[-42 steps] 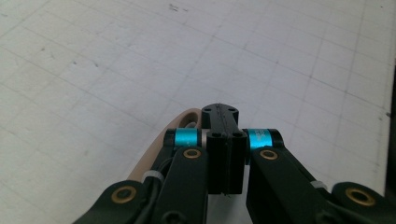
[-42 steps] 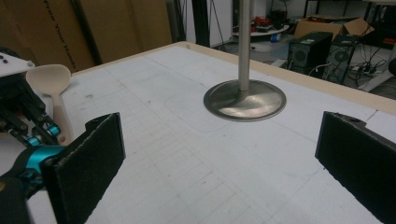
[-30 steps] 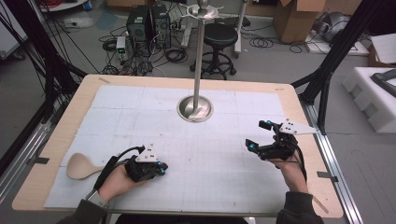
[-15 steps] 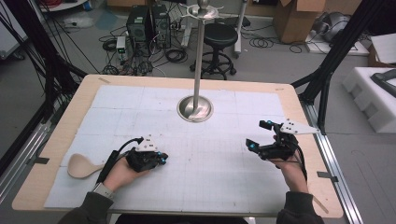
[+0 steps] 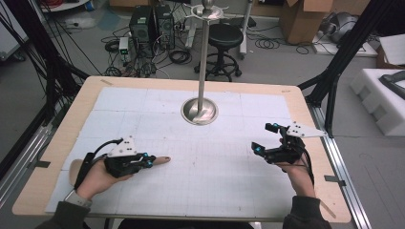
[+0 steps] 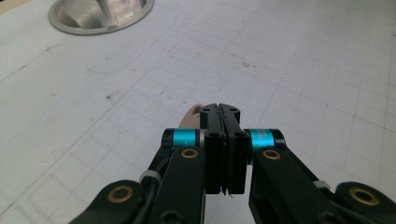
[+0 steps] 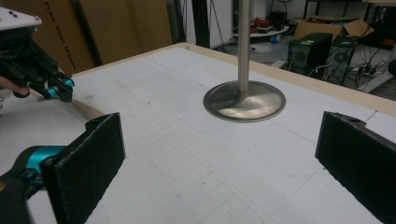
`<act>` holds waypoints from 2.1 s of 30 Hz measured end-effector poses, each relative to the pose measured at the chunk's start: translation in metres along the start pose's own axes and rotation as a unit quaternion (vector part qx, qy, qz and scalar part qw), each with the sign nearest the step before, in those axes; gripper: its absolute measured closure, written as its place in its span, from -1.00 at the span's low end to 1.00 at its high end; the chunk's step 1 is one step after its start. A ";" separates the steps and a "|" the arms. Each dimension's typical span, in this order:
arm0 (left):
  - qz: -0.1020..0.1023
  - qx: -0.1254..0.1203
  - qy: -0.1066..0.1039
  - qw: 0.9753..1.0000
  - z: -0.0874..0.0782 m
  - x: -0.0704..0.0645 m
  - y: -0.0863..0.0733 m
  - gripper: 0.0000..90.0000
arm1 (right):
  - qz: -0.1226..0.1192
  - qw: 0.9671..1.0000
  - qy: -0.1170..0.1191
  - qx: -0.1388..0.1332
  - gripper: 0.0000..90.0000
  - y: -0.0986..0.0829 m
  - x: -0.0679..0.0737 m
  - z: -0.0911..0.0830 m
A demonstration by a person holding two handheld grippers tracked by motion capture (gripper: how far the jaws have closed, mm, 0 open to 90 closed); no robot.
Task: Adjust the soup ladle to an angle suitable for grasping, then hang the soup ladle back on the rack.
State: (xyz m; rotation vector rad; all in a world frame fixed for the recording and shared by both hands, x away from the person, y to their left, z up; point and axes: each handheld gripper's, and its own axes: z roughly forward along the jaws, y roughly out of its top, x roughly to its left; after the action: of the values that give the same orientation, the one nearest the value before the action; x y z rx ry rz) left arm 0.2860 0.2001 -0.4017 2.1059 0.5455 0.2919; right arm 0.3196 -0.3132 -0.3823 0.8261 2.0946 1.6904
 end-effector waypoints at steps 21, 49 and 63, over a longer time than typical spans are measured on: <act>0.060 0.032 -0.028 0.997 -0.054 0.038 -0.007 -0.58 | 0.000 1.000 -0.001 0.004 -0.99 -0.001 0.000 0.001; 0.074 0.150 -0.035 0.985 -0.046 0.051 -0.009 -0.61 | 0.004 1.000 0.011 0.002 -0.99 -0.001 -0.002 0.004; 0.066 0.212 -0.048 0.974 -0.032 0.058 -0.016 -0.29 | 0.007 1.000 0.007 0.003 -0.99 -0.002 -0.001 -0.003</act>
State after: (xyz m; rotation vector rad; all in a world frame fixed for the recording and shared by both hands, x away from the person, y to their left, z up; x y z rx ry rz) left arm 0.3192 0.2594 -0.3967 2.5617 0.4383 0.1550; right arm 0.3181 -0.3170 -0.3839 0.8345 2.1081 1.7026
